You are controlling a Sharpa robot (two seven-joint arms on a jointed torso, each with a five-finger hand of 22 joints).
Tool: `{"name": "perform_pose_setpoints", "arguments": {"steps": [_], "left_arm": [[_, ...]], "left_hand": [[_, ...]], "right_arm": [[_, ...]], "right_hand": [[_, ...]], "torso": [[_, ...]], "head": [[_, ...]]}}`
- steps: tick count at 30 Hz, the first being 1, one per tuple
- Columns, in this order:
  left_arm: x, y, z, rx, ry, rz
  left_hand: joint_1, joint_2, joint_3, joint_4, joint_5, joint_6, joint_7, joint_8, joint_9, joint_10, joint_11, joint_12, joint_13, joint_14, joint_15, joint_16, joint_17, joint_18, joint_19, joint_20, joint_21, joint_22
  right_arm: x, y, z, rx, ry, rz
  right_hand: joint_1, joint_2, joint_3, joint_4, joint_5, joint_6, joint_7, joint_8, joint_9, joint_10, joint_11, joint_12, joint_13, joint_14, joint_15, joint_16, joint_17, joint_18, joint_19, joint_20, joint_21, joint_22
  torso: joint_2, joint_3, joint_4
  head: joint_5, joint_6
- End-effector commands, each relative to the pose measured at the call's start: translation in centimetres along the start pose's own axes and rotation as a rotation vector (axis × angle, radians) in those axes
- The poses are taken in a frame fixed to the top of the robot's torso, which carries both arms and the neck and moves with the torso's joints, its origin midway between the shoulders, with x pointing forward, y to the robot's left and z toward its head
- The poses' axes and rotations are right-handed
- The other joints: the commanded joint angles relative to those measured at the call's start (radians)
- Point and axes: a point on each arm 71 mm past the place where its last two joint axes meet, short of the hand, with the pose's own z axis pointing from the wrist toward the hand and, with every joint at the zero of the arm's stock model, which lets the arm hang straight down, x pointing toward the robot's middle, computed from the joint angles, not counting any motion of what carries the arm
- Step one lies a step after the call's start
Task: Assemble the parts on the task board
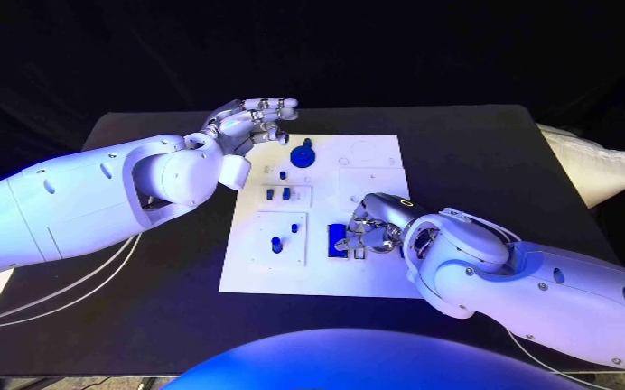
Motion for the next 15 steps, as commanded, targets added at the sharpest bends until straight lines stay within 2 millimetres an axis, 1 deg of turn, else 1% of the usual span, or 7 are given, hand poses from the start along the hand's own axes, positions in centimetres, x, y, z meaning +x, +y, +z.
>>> {"name": "perform_pose_setpoints", "arguments": {"steps": [1,3,5,7,10,12,15], "left_arm": [[0.2,0.0,0.0,0.004,0.023,-0.003],[0.2,-0.1,0.0,0.003,0.023,-0.003],[0.2,-0.1,0.0,0.003,0.022,-0.002],[0.1,-0.1,-0.1,0.002,0.021,-0.002],[0.0,-0.1,-0.1,0.003,0.020,-0.001],[0.0,-0.1,-0.1,0.003,0.019,0.000],[-0.1,-0.1,-0.2,0.004,0.017,0.001]], "left_hand": [[-0.002,0.010,-0.005,-0.001,0.003,-0.006,0.000,0.005,-0.001,-0.008,-0.001,0.007,0.002,-0.004,0.001,0.004,-0.001,0.010,0.003,0.005,-0.004,-0.001],[-0.002,0.010,-0.005,-0.001,0.003,-0.006,0.000,0.005,-0.001,-0.008,-0.001,0.007,0.002,-0.004,0.001,0.004,-0.001,0.010,0.003,0.005,-0.004,-0.001],[-0.002,0.010,-0.005,-0.001,0.003,-0.006,0.000,0.005,-0.001,-0.008,-0.001,0.007,0.002,-0.004,0.001,0.004,-0.001,0.010,0.003,0.005,-0.004,-0.001],[-0.002,0.010,-0.005,-0.001,0.003,-0.006,0.000,0.005,-0.001,-0.008,-0.001,0.007,0.002,-0.004,0.001,0.004,-0.001,0.010,0.003,0.005,-0.004,-0.001],[-0.002,0.010,-0.005,-0.001,0.003,-0.006,0.000,0.005,-0.001,-0.008,-0.001,0.007,0.002,-0.004,0.001,0.004,-0.001,0.010,0.003,0.005,-0.004,-0.001],[-0.002,0.010,-0.005,-0.001,0.003,-0.006,0.000,0.005,-0.001,-0.008,-0.001,0.007,0.002,-0.004,0.001,0.004,-0.001,0.010,0.003,0.005,-0.004,-0.001],[-0.002,0.010,-0.005,-0.001,0.003,-0.006,0.000,0.005,-0.001,-0.008,-0.001,0.007,0.002,-0.004,0.001,0.004,-0.001,0.010,0.003,0.005,-0.004,-0.001]], "right_arm": [[0.0,-0.2,-0.2,-0.001,-0.020,-0.004],[-0.2,-0.3,-0.6,-0.001,-0.035,0.014],[-0.6,-0.6,-1.1,0.000,-0.050,0.040],[-1.0,-1.1,-1.8,0.005,-0.063,0.070],[-2.0,-2.3,-3.0,0.017,-0.079,0.094],[-2.5,-3.0,-3.6,0.028,-0.084,0.090],[-3.2,-4.1,-4.4,0.048,-0.089,0.059]], "right_hand": [[-0.029,0.010,-0.008,0.023,0.028,-0.004,0.000,-0.007,0.004,0.008,0.002,0.001,0.002,0.076,0.000,0.005,0.098,-0.011,0.007,-0.001,0.003,0.001],[-0.048,0.008,-0.017,0.038,0.054,-0.006,0.000,-0.008,0.005,0.008,0.002,-0.002,0.001,0.076,0.000,0.004,0.097,-0.011,0.007,-0.001,0.003,0.001],[-0.061,0.002,-0.030,0.052,0.096,-0.009,0.000,-0.011,0.007,0.007,0.003,-0.003,0.003,0.075,0.001,0.003,0.096,-0.011,0.005,-0.001,0.001,-0.003],[-0.059,-0.001,-0.035,0.055,0.115,-0.018,0.003,-0.018,0.006,0.008,0.005,0.003,0.010,0.075,0.001,0.003,0.097,-0.010,0.004,0.000,0.000,-0.005],[-0.022,0.003,-0.029,0.041,0.143,-0.043,0.013,-0.038,0.000,-0.001,0.012,-0.009,0.006,0.075,0.007,0.003,0.097,-0.010,0.002,0.003,-0.003,-0.008],[-0.002,0.004,-0.025,0.031,0.154,-0.051,0.017,-0.047,-0.004,-0.007,0.015,-0.019,0.001,0.075,0.009,0.004,0.100,-0.009,0.001,0.005,-0.003,-0.009],[0.008,0.006,-0.023,0.027,0.159,-0.054,0.019,-0.052,-0.006,-0.010,0.017,-0.025,-0.002,0.076,0.011,0.005,0.102,-0.009,0.001,0.006,-0.004,-0.009]], "torso": [[-0.001,-0.0003,-0.0007],[-0.001,0.0002,-0.0007],[-0.001,0.0003,-0.0014],[-0.002,-0.0001,-0.0026],[-0.003,-0.0018,-0.0039],[-0.003,-0.0024,-0.0067],[-0.004,-0.0026,-0.0125]], "head": [[0.000,0.000],[-0.001,0.000],[-0.003,0.000],[-0.003,0.000],[-0.011,0.004],[-0.013,0.004],[-0.015,0.006]]}}
